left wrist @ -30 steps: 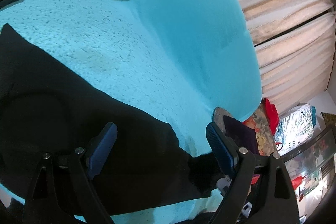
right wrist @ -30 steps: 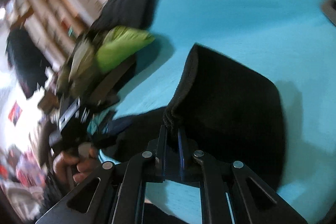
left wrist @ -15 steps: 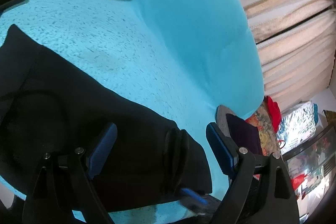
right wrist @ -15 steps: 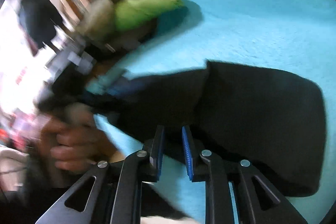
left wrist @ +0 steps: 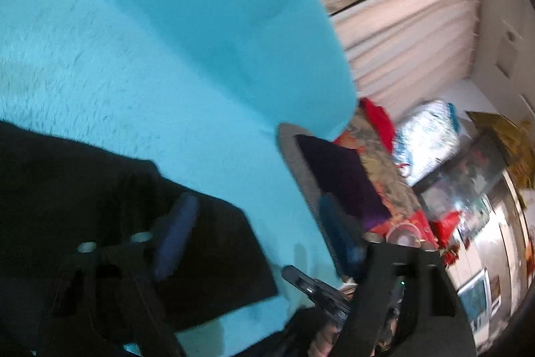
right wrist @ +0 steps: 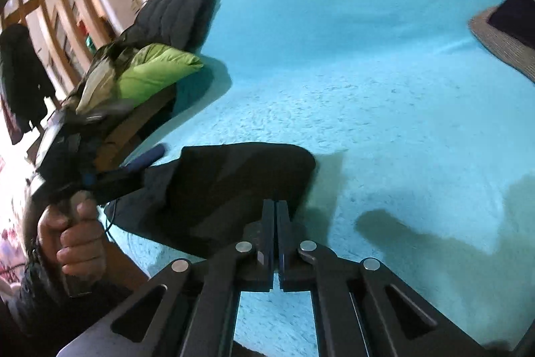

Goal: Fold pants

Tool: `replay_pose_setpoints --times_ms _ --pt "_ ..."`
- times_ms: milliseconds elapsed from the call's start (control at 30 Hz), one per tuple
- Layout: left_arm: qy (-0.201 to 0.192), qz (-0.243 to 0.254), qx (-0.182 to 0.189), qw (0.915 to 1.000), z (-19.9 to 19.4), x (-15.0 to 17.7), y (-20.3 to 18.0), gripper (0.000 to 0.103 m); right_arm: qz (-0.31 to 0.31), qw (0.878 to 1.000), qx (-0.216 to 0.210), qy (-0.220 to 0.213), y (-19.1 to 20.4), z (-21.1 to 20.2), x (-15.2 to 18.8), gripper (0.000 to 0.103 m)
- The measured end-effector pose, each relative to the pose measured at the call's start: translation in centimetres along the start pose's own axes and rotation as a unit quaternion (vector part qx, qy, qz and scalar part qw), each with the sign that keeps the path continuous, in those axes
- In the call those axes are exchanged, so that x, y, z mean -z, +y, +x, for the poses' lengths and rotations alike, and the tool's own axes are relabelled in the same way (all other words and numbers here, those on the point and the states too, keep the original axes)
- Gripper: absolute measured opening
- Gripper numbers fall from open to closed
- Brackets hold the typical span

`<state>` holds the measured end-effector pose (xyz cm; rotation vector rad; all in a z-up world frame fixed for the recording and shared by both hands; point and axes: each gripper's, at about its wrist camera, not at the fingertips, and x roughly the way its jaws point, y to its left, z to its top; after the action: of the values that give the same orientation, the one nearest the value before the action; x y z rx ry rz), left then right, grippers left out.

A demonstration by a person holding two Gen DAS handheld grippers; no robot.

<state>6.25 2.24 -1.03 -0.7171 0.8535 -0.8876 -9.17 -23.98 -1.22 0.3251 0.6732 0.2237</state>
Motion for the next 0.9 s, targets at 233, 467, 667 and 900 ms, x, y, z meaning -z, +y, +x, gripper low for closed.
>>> replay_pose_setpoints --times_ms 233,467,667,900 --pt "0.044 -0.057 -0.126 0.9894 2.3 1.2 4.4 0.001 -0.014 0.999 0.004 0.043 0.2 4.5 0.0 0.0" --pt "0.043 -0.033 -0.134 0.9895 2.1 1.8 4.1 0.001 -0.024 0.998 -0.006 0.05 -0.7 4.9 1.0 0.0" --pt "0.043 -0.038 -0.132 0.9896 2.3 1.7 4.1 0.001 -0.033 0.999 0.004 -0.004 1.0 3.5 -2.6 0.006" --pt "0.043 -0.04 -0.132 0.9895 2.2 1.7 4.4 0.001 -0.027 0.996 0.062 0.051 0.1 9.1 -2.8 0.003"
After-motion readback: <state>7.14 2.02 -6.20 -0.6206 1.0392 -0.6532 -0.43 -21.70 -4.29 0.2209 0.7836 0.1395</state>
